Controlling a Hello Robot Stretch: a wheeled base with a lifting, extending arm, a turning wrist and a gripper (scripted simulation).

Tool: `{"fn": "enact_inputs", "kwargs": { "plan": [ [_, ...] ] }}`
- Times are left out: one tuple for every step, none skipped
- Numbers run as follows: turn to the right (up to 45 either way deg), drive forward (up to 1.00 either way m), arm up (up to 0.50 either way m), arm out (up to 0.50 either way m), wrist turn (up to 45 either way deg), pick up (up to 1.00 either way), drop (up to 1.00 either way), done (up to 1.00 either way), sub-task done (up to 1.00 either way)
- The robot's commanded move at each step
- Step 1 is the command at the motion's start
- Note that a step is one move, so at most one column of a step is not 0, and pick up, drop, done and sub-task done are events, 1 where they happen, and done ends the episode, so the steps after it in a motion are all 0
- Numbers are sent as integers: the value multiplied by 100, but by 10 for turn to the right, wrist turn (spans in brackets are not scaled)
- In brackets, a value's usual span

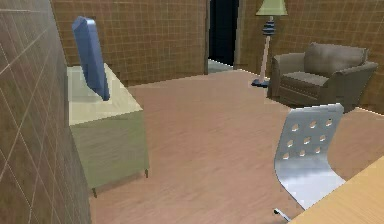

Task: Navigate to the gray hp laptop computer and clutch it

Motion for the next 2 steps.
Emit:
{"fn": "enact_inputs", "kwargs": {
  "plan": [
    [0, 0, 0, 0, 450, 0, 0, 0, 0],
    [0, 0, 0, 0, 330, 0, 0, 0, 0]
  ]
}}
